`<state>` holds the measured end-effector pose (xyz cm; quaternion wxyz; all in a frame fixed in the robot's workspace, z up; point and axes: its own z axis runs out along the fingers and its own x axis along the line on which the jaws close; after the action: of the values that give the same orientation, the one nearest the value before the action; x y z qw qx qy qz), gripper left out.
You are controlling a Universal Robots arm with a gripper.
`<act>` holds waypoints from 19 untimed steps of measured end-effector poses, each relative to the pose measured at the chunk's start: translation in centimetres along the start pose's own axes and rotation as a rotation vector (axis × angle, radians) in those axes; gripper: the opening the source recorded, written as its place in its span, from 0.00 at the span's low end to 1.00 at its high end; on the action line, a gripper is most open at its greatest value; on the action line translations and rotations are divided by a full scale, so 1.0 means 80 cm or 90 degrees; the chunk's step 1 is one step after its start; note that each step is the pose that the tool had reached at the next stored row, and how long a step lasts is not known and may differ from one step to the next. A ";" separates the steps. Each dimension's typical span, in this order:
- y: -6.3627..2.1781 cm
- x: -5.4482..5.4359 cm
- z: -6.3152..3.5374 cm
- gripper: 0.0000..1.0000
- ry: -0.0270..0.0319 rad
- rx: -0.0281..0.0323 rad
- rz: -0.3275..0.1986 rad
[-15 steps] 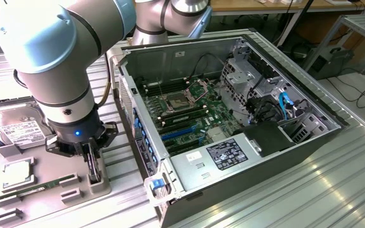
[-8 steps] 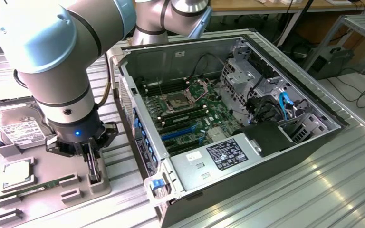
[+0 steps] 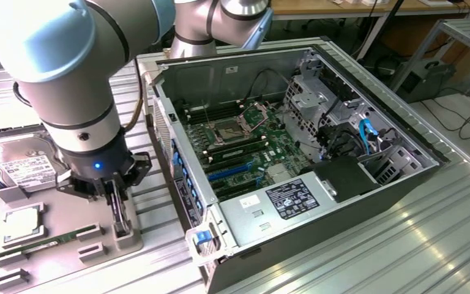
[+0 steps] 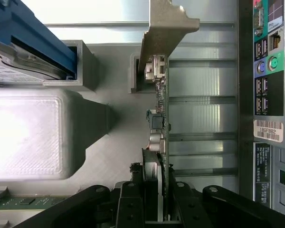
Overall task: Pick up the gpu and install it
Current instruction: 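Pick up the gpu and move the gpu toward the slot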
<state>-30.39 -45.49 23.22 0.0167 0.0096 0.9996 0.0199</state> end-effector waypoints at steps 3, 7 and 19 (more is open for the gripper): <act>0.001 -0.001 -0.016 0.28 0.0000 0.0000 0.000; 0.002 -0.001 -0.038 0.28 0.0000 0.0000 0.000; 0.005 -0.004 -0.116 0.28 0.0000 0.0000 0.000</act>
<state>-30.39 -45.49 32.53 0.0167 0.0096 0.9996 0.0199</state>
